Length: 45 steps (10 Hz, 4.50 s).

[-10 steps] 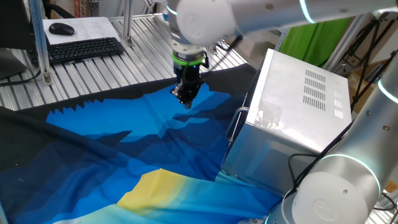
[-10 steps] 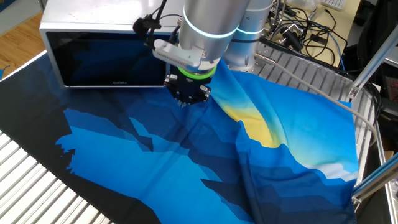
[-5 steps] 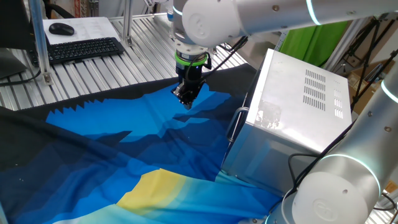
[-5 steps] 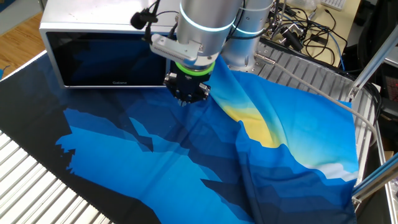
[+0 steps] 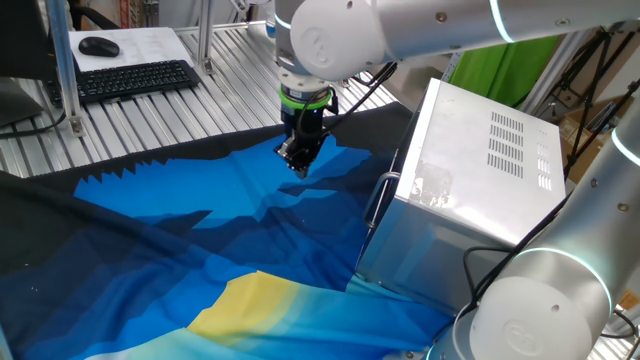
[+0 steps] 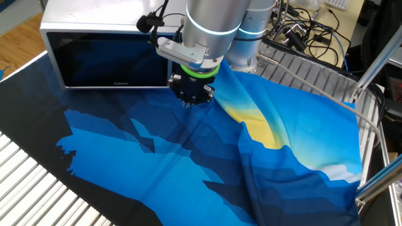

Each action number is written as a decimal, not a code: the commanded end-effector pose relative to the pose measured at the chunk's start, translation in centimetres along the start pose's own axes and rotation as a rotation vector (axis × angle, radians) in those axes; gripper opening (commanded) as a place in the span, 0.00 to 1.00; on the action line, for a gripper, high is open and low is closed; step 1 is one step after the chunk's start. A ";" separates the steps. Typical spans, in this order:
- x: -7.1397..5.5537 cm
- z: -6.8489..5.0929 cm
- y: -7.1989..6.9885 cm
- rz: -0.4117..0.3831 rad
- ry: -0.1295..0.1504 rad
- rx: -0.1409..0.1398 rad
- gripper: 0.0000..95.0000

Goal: Open the microwave door

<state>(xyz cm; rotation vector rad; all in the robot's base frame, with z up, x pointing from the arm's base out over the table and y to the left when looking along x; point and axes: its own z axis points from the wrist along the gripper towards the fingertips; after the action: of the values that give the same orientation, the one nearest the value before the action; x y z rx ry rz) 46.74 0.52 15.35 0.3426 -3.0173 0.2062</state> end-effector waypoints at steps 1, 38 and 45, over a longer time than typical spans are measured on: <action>-0.1 -0.1 0.0 0.035 0.006 0.000 0.00; 6.0 -1.7 -7.4 -0.003 0.055 0.070 0.20; 6.0 -1.7 -7.4 -0.003 0.038 0.074 0.00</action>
<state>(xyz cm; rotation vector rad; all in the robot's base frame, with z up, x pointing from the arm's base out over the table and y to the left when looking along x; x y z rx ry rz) 42.29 -7.73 18.74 0.3521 -2.9968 0.3095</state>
